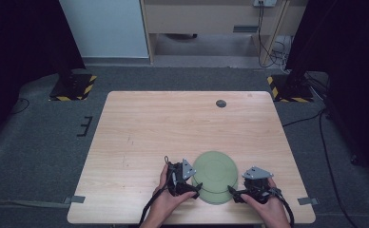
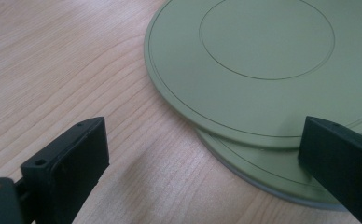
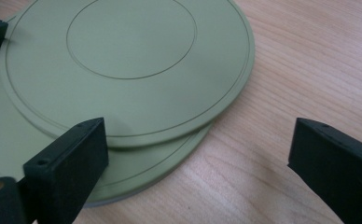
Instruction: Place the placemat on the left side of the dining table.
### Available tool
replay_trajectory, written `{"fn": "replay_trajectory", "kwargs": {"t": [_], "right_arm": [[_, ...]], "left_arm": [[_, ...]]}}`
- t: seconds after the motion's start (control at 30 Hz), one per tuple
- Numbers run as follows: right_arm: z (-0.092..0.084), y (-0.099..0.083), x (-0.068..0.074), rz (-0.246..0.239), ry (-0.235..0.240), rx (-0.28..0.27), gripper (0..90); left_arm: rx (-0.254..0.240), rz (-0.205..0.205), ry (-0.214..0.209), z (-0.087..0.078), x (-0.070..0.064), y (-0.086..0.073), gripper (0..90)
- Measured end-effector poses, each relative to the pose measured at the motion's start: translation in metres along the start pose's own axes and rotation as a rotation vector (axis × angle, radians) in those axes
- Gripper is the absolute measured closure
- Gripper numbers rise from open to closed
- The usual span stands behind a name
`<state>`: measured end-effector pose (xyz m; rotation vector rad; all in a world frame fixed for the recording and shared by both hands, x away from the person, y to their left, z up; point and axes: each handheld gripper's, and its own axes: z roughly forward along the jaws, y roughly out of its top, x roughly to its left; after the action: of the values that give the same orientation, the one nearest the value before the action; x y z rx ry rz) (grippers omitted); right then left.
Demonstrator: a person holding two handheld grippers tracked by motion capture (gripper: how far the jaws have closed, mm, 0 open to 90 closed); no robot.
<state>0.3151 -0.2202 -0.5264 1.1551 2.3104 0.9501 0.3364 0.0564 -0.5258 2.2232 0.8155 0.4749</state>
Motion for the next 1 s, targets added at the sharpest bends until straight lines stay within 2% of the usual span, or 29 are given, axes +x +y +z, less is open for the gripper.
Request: {"fn": "replay_trajectory", "kwargs": {"t": [0.17,0.5,0.67,0.77,1.0], "right_arm": [[0.0025,0.0015,-0.0019,0.015,-0.016,-0.006,3.7],[0.0016,0.0005,-0.0034,0.022,0.000,-0.011,6.1],[0.0019,0.0007,-0.0032,0.021,-0.001,-0.010,6.1],[0.0021,0.0008,-0.0036,0.022,-0.005,-0.010,5.8],[0.0017,0.0007,-0.0043,0.030,-0.001,-0.012,6.3]], "left_arm": [[0.004,-0.008,0.004,0.0040,0.0033,0.0037,0.8],[0.004,-0.036,-0.034,0.0078,0.0059,0.0053,1.3],[0.002,-0.022,-0.030,0.0083,0.0024,0.0069,1.7],[0.003,-0.035,-0.035,0.0104,0.0018,0.0082,0.8],[-0.002,-0.023,-0.034,0.0106,0.0002,0.0087,1.0]]}}
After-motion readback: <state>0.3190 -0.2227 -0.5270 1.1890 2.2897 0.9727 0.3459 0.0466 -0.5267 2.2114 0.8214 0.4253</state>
